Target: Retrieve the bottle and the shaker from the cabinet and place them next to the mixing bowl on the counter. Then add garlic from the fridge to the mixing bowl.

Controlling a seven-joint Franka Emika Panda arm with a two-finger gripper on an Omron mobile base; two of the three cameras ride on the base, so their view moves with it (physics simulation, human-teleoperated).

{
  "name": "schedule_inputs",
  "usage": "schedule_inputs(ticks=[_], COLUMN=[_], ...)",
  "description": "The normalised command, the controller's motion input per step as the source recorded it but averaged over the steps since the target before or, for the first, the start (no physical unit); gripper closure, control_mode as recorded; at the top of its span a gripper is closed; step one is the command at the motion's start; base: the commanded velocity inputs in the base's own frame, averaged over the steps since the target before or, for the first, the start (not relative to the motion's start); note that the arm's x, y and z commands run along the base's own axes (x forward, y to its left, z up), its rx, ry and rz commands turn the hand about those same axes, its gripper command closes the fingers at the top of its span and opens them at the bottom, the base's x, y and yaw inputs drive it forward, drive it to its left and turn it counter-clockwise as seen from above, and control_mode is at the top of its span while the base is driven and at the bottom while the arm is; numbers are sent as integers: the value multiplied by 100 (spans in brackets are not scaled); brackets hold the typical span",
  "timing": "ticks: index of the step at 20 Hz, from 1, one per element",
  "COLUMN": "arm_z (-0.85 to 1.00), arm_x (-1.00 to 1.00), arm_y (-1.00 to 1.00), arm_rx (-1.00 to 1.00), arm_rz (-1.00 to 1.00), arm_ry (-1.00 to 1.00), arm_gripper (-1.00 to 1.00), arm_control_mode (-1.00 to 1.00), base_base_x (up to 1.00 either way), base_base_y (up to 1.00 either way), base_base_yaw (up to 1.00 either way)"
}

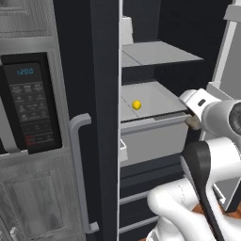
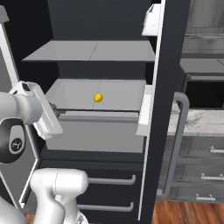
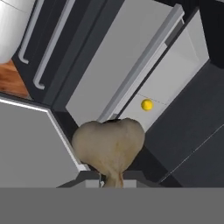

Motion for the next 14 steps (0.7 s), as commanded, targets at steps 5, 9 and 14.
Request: schedule_inputs(ticks=[5,9,14], arm_z=[0,0,0], arm_x=[-1,-11,0], arm_y=[-10,-16,0], arm_rx=[0,3,0], arm_rz=[3,4,0], arm_ry=[-5,-10,0], arm_gripper=[100,100,100], arm_control_mode=[-100,-100,100], base_base_x=[0,0,-36], base_base_y=[0,0,-18], base_base_yaw=[0,0,4])
